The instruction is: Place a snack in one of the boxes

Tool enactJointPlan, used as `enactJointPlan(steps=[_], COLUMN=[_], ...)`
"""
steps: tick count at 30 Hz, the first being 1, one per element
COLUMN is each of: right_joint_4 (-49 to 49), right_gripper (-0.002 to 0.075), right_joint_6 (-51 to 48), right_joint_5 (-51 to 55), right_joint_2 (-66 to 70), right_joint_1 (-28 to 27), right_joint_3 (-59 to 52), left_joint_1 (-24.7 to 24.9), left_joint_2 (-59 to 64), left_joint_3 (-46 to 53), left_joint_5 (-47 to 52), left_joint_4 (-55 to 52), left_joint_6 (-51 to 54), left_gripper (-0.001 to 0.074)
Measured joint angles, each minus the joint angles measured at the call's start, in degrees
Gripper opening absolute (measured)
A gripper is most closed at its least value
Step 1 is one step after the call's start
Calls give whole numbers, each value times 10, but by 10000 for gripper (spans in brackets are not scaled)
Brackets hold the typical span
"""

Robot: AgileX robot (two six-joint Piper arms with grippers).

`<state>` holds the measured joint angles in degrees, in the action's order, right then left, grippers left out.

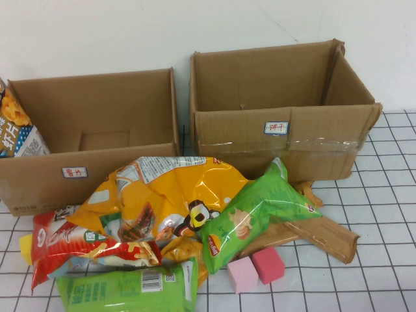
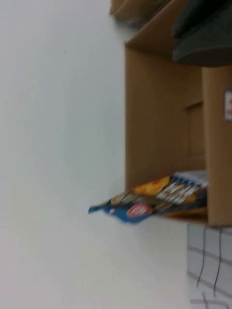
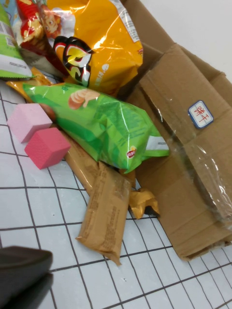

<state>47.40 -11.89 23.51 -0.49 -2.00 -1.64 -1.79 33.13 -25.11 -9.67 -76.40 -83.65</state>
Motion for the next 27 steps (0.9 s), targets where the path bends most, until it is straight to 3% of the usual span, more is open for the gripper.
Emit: enactJointPlan(steps=[5,8,27], right_joint_4=[0,0,0], right_gripper=[-1,-1,-1], right_joint_6=[-1,-1,-1], right_joint_5=[1,1,2], right_joint_2=[0,0,0], right_joint_1=[0,0,0], right_joint_3=[0,0,0], left_joint_1=[0,0,0], left_joint_2=[-21,-21,-22], left_joint_3=[33,52,67], left_joint_5=[-83,-146,-207], left_joint_4=[-167,-223,-245], left_joint_6=[-184,-232,-255], left_gripper=[-1,-1,-1])
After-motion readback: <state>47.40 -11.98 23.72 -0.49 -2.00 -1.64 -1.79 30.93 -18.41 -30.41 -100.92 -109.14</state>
